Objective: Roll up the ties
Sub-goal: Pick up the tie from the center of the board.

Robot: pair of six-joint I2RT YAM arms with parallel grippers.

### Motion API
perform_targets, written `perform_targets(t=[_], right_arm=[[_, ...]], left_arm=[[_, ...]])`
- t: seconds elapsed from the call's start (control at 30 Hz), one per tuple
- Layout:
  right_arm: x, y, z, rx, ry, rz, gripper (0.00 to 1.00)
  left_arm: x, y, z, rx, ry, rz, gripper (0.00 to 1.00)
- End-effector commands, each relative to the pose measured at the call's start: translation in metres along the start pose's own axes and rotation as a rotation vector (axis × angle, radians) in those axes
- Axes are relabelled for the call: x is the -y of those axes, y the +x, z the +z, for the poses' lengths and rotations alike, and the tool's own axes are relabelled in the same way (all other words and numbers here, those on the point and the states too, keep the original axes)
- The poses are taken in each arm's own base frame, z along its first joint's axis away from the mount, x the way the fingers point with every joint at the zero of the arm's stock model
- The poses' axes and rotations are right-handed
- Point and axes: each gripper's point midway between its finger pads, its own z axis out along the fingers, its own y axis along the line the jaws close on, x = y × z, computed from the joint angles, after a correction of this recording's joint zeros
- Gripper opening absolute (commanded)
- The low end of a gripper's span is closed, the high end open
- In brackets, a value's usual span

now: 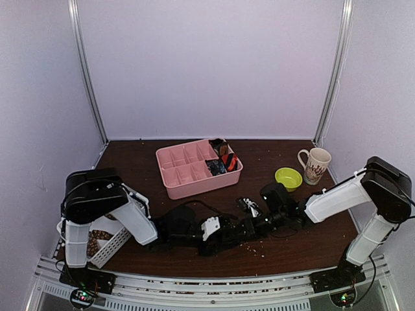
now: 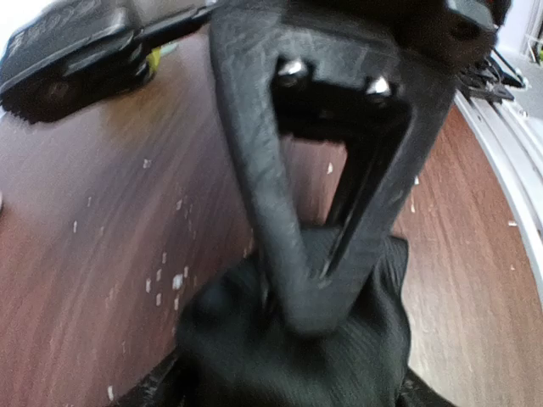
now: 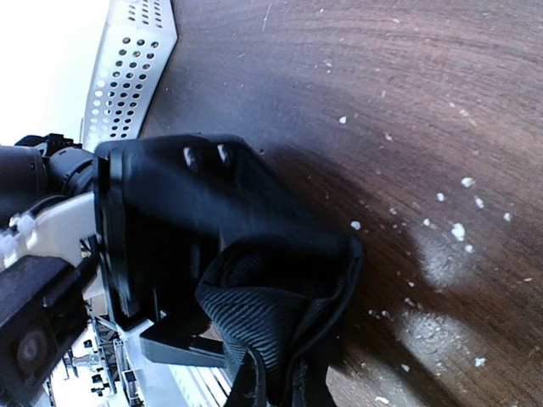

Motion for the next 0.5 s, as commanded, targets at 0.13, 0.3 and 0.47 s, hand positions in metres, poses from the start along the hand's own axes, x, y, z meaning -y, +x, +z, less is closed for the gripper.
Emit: perform_targets(t=[0.13, 0.3, 0.47], right_arm=[[0.006, 0.002, -0.004, 0.049, 0.011, 0.001, 0.0], [-0.014, -0.009, -0.015, 0.104, -0.04, -0.042, 0.0], [-0.038, -0.026, -0.034, 0.184, -0.101, -0.097, 0.0]], left_arm=[[-0.012, -0.023, -0.042, 0.026, -0.118, -0.007, 0.87], [-0.036, -0.052, -0.07, 0.063, -0.277, -0.037, 0.98], [-0.05, -0.079, -0.105, 0.079, -0.379, -0.125, 0.98]])
